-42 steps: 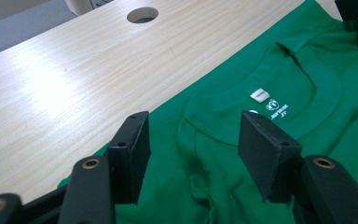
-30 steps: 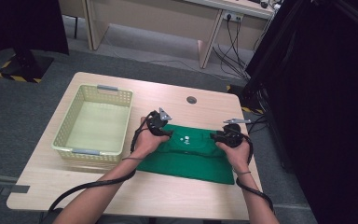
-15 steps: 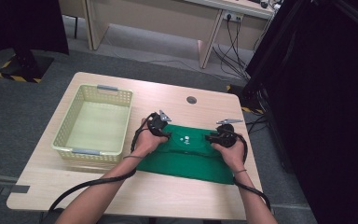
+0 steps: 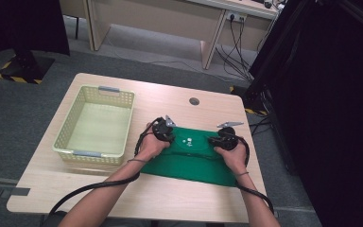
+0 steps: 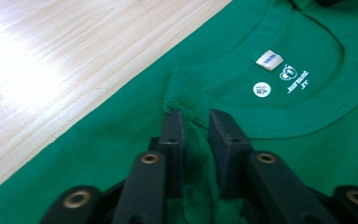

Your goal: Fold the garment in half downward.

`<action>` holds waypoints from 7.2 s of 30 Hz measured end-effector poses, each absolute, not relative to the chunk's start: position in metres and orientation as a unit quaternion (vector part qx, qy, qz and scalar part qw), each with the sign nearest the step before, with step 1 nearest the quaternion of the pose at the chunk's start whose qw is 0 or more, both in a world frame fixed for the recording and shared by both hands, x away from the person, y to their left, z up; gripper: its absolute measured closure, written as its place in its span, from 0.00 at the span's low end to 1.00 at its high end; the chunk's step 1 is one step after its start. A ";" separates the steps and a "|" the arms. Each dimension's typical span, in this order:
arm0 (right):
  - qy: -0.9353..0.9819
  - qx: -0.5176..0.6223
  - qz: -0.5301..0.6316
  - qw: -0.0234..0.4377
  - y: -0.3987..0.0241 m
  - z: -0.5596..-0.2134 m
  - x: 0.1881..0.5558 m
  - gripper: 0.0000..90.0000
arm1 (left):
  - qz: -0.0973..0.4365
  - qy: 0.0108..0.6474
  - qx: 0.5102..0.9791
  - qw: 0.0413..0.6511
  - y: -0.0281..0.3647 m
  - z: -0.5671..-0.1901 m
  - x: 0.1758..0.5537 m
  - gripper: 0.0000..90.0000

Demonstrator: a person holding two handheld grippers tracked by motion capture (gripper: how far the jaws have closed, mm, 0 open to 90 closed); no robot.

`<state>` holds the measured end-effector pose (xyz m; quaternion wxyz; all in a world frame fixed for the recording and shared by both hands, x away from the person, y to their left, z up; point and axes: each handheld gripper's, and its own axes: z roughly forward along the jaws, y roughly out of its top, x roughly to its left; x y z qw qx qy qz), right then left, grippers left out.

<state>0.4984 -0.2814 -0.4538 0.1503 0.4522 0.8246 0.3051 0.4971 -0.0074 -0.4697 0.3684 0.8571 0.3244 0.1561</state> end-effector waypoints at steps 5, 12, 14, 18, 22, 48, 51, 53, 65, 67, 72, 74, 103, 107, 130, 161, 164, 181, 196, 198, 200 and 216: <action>0.822 0.454 0.312 0.148 -0.283 -0.452 0.497 0.93 | 0.153 0.320 0.858 0.372 -0.008 -0.467 0.495 0.92; 0.818 0.449 0.326 0.151 -0.285 -0.445 0.488 0.93 | 0.148 0.308 0.853 0.395 -0.008 -0.453 0.486 0.92; 0.817 0.448 0.329 0.151 -0.285 -0.442 0.486 0.93 | 0.148 0.303 0.852 0.400 -0.009 -0.449 0.482 0.92; 0.814 0.446 0.340 0.150 -0.287 -0.437 0.481 0.93 | 0.149 0.298 0.851 0.406 -0.008 -0.444 0.477 0.92; 0.810 0.444 0.351 0.152 -0.291 -0.433 0.475 0.93 | 0.148 0.296 0.848 0.414 -0.006 -0.441 0.471 0.92; 0.812 0.427 0.373 0.137 -0.306 -0.433 0.422 0.92 | 0.139 0.265 0.853 0.429 0.007 -0.447 0.419 0.91; 0.816 0.423 0.370 0.135 -0.306 -0.436 0.416 0.92 | 0.136 0.263 0.854 0.429 0.009 -0.450 0.414 0.91; 0.818 0.423 0.368 0.132 -0.305 -0.438 0.413 0.92 | 0.133 0.262 0.855 0.427 0.009 -0.452 0.411 0.91; 0.823 0.429 0.354 0.118 -0.304 -0.451 0.405 0.90 | 0.125 0.258 0.867 0.408 0.011 -0.464 0.400 0.90; 0.823 0.430 0.351 0.116 -0.304 -0.452 0.405 0.90 | 0.124 0.258 0.867 0.407 0.011 -0.465 0.400 0.90; 0.823 0.430 0.352 0.115 -0.304 -0.454 0.403 0.90 | 0.122 0.260 0.866 0.409 0.012 -0.466 0.399 0.90; 0.823 0.430 0.353 0.113 -0.304 -0.454 0.402 0.88 | 0.121 0.259 0.866 0.409 0.012 -0.466 0.399 0.90; 0.826 0.419 0.363 0.097 -0.316 -0.449 0.375 0.80 | 0.099 0.250 0.869 0.415 0.023 -0.465 0.378 0.82; 0.826 0.419 0.363 0.096 -0.317 -0.448 0.372 0.79 | 0.092 0.247 0.870 0.417 0.023 -0.465 0.375 0.81; 0.823 0.429 0.358 0.102 -0.320 -0.441 0.371 0.73 | 0.116 0.284 0.855 0.418 0.038 -0.454 0.379 0.67; 0.819 0.470 0.299 0.139 -0.326 -0.458 0.396 0.70 | 0.130 0.301 0.863 0.384 0.017 -0.472 0.406 0.65; 0.816 0.474 0.299 0.143 -0.328 -0.458 0.397 0.69 | 0.132 0.300 0.863 0.385 0.013 -0.472 0.409 0.64; 0.808 0.488 0.295 0.149 -0.320 -0.457 0.399 0.55 | 0.152 0.327 0.852 0.380 0.026 -0.467 0.414 0.51; 0.806 0.492 0.284 0.165 -0.324 -0.459 0.403 0.56 | 0.147 0.328 0.855 0.374 0.018 -0.473 0.421 0.52; 0.804 0.495 0.284 0.165 -0.325 -0.459 0.404 0.56 | 0.147 0.328 0.855 0.375 0.017 -0.473 0.422 0.52; 0.805 0.494 0.285 0.166 -0.325 -0.459 0.405 0.55 | 0.148 0.328 0.854 0.376 0.017 -0.473 0.422 0.52; 0.785 0.505 0.319 0.165 -0.327 -0.454 0.402 0.43 | 0.169 0.330 0.840 0.396 0.025 -0.462 0.405 0.36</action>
